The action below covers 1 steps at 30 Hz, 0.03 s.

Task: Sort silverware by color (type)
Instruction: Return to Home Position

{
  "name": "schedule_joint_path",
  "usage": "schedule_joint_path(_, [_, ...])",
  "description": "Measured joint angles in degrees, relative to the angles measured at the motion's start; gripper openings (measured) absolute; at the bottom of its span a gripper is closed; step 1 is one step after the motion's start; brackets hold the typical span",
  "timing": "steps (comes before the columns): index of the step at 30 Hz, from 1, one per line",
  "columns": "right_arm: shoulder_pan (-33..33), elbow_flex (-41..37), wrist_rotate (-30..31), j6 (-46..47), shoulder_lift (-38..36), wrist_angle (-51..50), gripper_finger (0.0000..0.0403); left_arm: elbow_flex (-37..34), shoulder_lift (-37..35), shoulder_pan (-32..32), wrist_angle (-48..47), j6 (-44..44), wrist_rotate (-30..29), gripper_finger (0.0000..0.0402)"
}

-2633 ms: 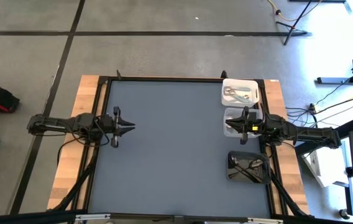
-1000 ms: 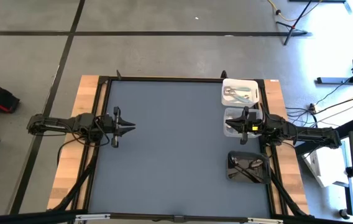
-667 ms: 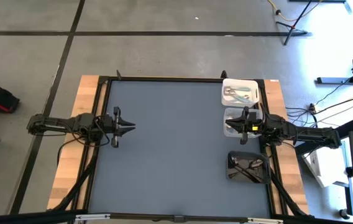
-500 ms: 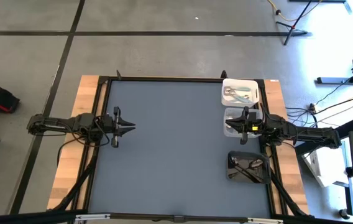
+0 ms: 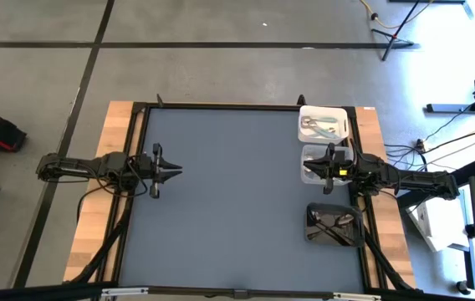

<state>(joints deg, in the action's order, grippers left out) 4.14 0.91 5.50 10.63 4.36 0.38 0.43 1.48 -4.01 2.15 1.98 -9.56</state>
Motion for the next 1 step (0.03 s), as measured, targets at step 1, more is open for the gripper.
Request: schedule_joint_path(1, [0.00, 0.00, 0.00, -0.02, 0.00, 0.00, 0.0021, 0.00, 0.00, 0.00, 0.00, 0.00, 0.02, 0.0055])
